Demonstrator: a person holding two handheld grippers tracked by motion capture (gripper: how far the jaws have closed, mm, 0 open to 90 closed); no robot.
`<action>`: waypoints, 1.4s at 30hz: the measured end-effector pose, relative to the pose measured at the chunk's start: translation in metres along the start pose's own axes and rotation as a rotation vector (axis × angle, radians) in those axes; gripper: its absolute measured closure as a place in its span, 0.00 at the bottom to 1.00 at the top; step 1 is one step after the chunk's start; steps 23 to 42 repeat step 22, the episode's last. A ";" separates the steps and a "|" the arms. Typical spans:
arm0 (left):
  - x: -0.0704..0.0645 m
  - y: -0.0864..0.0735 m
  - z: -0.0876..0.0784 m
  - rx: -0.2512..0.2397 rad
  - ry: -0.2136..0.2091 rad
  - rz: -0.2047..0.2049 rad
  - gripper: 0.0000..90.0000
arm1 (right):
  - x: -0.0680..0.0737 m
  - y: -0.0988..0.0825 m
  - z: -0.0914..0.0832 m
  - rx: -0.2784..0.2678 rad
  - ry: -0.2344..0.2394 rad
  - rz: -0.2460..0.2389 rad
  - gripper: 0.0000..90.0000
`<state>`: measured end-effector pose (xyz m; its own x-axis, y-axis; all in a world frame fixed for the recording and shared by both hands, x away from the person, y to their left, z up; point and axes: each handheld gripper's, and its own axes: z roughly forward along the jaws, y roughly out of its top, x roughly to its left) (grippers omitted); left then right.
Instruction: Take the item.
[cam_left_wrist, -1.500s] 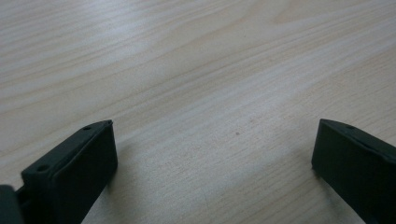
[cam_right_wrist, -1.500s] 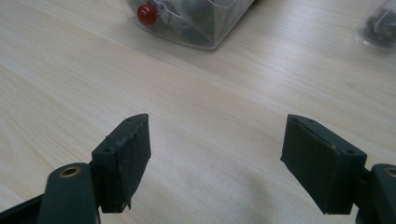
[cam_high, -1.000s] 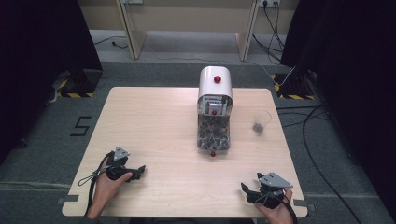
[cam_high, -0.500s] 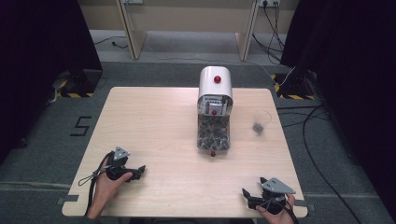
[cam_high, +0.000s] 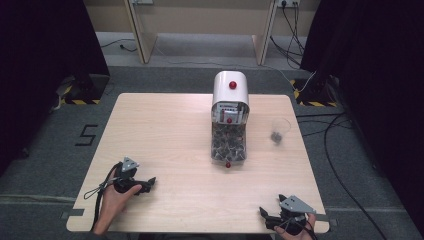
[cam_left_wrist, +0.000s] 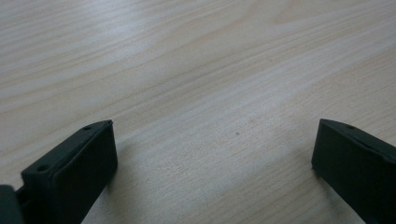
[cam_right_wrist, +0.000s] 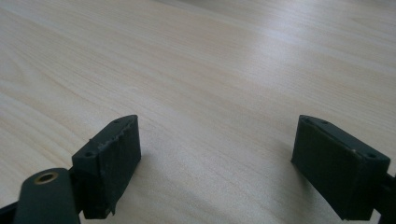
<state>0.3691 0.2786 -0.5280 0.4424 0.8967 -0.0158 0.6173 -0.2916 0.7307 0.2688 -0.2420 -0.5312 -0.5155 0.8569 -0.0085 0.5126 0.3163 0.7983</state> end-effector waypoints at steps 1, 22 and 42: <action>0.000 0.000 0.000 0.000 0.000 0.000 0.00 | 0.001 -0.001 0.000 -0.002 -0.003 0.004 0.17; 0.000 0.000 0.000 0.000 0.000 0.000 0.00 | 0.001 -0.005 -0.002 -0.024 0.004 -0.001 0.16; 0.000 0.000 0.000 0.000 0.000 0.000 0.00 | 0.001 -0.005 -0.002 -0.024 0.004 -0.001 0.16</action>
